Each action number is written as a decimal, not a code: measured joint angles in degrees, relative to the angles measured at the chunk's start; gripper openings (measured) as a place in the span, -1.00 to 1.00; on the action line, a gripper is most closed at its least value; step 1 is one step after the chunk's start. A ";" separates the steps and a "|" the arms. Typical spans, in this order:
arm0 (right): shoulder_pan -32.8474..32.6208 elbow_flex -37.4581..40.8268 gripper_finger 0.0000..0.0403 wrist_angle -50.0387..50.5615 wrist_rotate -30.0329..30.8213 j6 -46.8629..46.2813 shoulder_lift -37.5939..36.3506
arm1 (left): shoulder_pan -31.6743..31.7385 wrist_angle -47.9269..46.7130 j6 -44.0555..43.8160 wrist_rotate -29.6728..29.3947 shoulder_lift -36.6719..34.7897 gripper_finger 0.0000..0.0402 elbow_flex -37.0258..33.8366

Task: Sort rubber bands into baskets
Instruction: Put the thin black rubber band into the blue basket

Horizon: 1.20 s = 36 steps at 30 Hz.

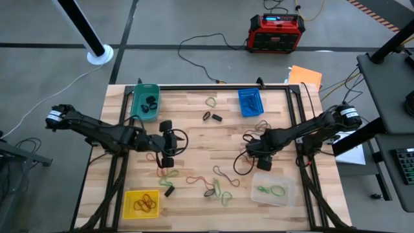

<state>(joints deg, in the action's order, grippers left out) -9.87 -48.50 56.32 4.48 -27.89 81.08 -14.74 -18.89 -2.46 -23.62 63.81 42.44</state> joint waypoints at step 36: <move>22.77 -1.82 -0.08 -17.84 2.70 37.00 7.12 | 0.00 7.55 3.45 -1.81 0.00 -0.29 -2.50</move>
<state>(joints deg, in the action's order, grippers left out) 12.91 -50.33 38.48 7.18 9.11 88.20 -14.74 -11.35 0.99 -25.43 63.81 39.94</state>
